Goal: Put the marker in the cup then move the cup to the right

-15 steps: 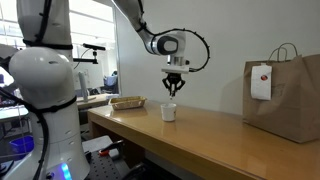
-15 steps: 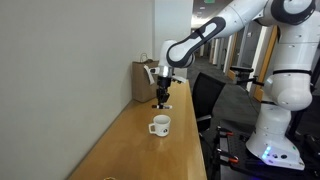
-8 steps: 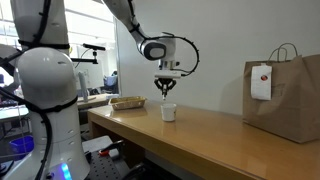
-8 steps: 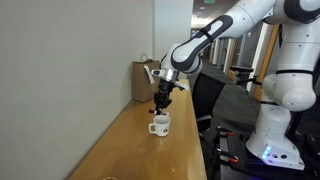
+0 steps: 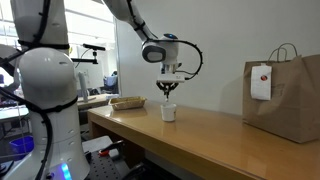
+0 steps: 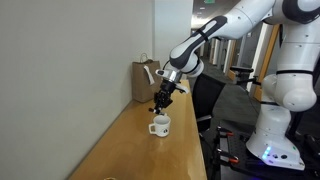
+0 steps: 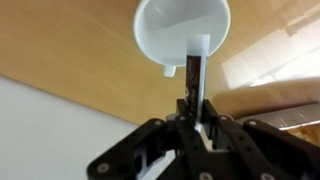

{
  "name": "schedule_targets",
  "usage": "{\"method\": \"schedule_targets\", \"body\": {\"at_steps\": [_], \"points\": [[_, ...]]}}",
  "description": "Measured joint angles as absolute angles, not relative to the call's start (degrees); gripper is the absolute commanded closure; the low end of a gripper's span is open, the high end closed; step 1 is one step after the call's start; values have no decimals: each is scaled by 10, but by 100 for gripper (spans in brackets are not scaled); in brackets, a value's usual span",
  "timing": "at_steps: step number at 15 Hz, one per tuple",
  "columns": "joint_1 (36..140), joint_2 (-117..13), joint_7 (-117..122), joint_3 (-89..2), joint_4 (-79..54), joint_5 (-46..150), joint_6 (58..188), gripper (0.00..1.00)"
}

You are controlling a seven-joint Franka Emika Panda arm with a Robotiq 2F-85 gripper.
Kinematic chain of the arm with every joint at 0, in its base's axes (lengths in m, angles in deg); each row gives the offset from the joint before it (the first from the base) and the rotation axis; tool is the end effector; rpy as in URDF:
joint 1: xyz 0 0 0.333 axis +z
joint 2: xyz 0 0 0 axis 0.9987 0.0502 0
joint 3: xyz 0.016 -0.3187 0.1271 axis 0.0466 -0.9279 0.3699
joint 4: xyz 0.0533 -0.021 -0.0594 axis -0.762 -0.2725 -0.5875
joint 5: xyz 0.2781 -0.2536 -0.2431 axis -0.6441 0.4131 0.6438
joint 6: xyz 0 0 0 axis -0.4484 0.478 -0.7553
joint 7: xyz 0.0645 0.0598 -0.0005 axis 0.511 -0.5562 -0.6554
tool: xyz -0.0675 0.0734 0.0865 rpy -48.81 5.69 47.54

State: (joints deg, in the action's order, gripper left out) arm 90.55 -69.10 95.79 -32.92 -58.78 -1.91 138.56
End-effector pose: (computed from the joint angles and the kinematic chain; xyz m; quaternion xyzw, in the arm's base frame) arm 0.5382 0.0845 0.2928 -0.8499 -0.4525 -0.2334 0.1358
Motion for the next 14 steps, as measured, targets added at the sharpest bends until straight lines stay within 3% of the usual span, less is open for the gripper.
{"method": "schedule_targets", "body": {"at_steps": [12, 13, 14], "points": [[892, -654, 1184, -342, -595, -225, 1390, 95], [891, -650, 1196, -342, -595, -233, 1390, 90], [891, -647, 1209, -342, -595, -241, 1390, 56]]}}
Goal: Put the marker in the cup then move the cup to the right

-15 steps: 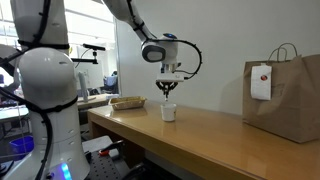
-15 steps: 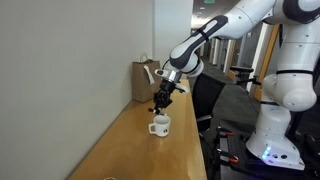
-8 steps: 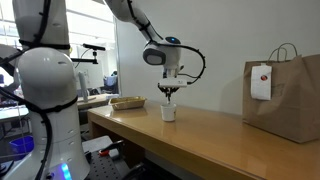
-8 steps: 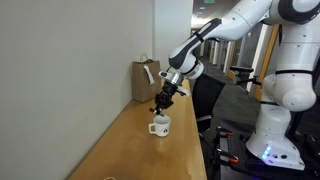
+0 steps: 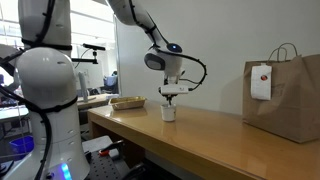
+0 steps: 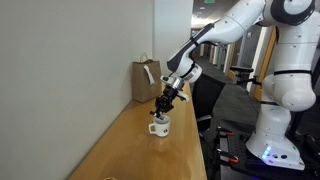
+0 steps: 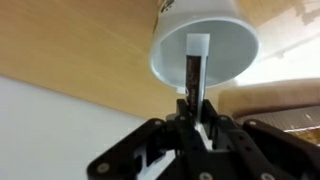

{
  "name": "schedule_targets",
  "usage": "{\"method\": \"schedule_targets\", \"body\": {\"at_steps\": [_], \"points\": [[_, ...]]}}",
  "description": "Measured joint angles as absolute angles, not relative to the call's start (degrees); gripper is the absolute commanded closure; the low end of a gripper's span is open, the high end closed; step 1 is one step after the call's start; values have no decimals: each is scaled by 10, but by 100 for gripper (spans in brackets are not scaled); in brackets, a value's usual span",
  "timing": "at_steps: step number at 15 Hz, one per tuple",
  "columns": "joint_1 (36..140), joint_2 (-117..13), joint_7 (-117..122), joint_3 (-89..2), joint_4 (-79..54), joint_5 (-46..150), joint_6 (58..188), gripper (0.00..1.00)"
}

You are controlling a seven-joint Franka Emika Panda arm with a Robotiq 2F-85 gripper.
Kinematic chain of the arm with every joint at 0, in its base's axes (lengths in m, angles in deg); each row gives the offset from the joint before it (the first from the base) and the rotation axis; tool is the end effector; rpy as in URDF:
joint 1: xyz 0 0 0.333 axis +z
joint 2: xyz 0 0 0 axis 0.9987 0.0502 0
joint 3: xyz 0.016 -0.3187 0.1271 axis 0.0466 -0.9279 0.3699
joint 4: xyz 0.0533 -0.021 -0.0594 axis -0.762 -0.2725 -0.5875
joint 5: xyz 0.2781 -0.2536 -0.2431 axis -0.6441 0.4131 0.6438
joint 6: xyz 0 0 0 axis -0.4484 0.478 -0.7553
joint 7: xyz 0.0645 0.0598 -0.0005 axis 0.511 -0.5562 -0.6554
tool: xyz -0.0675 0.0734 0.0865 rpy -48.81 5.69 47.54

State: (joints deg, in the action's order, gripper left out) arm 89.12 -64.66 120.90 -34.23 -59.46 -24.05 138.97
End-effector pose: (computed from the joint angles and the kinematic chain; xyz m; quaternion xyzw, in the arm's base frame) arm 0.5299 0.0549 0.2440 -0.8283 -0.4500 -0.2943 0.1574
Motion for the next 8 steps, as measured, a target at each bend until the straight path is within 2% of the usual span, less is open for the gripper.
{"method": "schedule_targets", "body": {"at_steps": [2, 8], "points": [[891, -640, 1228, -342, -594, -250, 1390, 48], [893, -649, 1228, -339, -594, -248, 1390, 2]]}}
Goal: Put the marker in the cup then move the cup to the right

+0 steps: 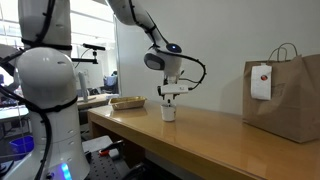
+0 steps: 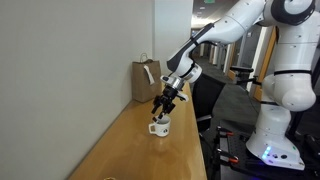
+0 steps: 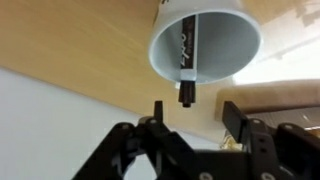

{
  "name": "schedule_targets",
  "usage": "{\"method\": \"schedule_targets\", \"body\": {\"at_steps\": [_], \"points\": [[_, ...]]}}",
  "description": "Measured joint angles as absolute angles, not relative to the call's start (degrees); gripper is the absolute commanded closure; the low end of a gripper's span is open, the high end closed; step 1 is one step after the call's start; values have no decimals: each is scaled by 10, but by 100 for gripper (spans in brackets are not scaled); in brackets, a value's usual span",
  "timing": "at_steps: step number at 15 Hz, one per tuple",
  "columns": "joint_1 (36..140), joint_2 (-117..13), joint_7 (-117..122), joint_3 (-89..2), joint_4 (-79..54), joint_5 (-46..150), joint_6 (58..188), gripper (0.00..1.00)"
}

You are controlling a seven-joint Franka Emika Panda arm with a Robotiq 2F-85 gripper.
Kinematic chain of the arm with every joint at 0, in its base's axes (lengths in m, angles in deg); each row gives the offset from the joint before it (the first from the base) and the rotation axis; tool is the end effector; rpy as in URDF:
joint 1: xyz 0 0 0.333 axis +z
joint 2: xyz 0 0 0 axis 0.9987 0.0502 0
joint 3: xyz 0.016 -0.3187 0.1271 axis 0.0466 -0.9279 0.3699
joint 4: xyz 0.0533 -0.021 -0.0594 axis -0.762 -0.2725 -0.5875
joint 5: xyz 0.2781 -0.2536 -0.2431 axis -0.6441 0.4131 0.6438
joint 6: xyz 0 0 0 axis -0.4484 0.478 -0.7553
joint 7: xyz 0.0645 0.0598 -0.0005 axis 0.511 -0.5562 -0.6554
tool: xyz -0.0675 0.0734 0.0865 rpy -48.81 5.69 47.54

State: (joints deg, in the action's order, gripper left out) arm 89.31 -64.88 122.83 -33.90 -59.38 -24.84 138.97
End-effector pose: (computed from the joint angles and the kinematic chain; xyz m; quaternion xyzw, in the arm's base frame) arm 0.5302 0.0598 0.2466 -0.8198 -0.4621 -0.3008 0.1548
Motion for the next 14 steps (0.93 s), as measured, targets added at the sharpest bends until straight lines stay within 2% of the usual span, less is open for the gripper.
{"method": "schedule_targets", "body": {"at_steps": [3, 6, 11, 14], "points": [[910, -661, 1118, -334, -605, -166, 1412, 0], [933, -671, 934, -325, -642, 5, 1441, 0], [936, -697, 712, -329, -685, 335, 1437, 0], [933, -726, 657, -333, -669, 426, 1405, 0]]}}
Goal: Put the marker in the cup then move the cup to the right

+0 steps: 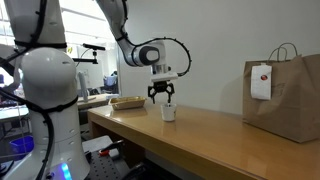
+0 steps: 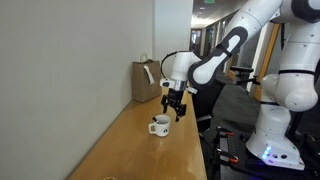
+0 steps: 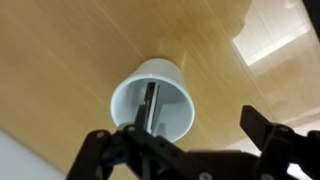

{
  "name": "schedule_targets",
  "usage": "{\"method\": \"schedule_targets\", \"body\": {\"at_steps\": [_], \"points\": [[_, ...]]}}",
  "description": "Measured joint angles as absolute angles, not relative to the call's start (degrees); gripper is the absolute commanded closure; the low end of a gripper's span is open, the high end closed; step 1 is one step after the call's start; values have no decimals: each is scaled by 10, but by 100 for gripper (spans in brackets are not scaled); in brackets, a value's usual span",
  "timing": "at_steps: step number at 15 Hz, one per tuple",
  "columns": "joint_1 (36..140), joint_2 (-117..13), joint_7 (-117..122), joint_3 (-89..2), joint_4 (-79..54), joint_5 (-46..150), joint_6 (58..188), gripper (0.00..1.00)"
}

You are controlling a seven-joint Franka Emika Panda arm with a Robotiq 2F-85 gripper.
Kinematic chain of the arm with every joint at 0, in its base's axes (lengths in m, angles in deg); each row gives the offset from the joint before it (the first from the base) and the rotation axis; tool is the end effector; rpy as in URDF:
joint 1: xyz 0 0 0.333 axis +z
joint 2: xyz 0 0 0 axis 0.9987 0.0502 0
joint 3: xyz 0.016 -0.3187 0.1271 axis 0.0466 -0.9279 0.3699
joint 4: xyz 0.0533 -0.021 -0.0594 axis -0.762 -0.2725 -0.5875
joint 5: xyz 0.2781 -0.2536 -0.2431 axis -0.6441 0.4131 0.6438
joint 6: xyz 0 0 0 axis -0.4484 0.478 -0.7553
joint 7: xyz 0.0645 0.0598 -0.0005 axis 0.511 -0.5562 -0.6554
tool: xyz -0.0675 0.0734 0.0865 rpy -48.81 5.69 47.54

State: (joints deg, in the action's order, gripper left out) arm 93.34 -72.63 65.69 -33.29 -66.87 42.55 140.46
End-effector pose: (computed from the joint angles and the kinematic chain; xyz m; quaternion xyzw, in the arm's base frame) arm 0.4874 0.1024 0.2665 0.8394 0.5369 0.0847 0.0069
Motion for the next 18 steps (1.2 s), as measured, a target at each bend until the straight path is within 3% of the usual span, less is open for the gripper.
{"method": "schedule_targets", "body": {"at_steps": [7, 17, 18], "points": [[946, -733, 794, -333, -628, 445, 1263, 0], [934, -654, 841, -335, -581, 511, 1283, 0], [931, -643, 841, -335, -575, 511, 1286, 12]]}}
